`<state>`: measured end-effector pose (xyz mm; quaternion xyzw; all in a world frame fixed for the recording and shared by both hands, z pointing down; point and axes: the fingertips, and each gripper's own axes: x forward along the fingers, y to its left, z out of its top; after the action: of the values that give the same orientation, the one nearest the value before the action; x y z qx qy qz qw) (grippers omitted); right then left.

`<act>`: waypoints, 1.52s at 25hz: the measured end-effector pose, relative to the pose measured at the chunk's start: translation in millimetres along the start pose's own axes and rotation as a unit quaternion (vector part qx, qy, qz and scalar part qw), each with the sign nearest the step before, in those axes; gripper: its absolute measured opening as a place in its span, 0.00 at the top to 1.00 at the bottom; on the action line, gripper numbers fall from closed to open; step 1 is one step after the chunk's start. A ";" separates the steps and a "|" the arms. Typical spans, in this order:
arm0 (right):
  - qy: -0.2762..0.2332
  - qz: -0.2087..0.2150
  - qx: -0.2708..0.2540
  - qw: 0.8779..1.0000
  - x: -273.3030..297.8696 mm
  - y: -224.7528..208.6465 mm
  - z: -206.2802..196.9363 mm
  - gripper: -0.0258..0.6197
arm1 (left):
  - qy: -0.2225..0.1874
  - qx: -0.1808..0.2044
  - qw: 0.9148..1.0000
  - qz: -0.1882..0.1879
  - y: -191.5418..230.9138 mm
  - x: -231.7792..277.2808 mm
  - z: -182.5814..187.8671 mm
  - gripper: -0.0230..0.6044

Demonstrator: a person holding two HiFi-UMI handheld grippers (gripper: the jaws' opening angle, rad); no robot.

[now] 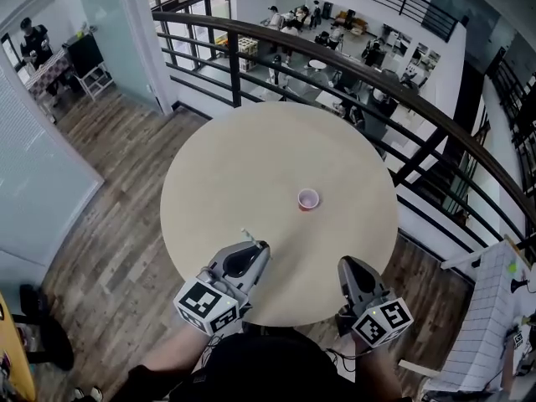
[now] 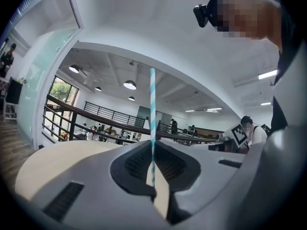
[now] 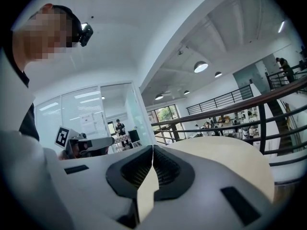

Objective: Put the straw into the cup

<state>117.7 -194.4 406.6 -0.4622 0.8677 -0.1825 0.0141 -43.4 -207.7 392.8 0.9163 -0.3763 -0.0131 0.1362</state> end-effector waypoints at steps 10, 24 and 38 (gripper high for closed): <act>0.038 0.026 0.006 0.999 32.6 -53.1 -6.8 0.93 | 0.006 -0.015 0.999 0.036 24.5 57.9 -7.4 0.93; 0.035 0.001 0.028 0.999 83.2 -106.5 -31.3 0.93 | 0.042 -0.003 0.999 0.000 61.9 143.9 -44.9 0.93; 0.060 -0.021 0.061 0.996 109.3 -154.4 -89.4 0.93 | 0.053 -0.023 0.998 0.002 108.4 215.0 -112.1 0.93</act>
<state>160.9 -333.6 556.6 -0.4669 0.8443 -0.2628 -0.0139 50.5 -403.6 545.7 0.9115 -0.3703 0.0269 0.1772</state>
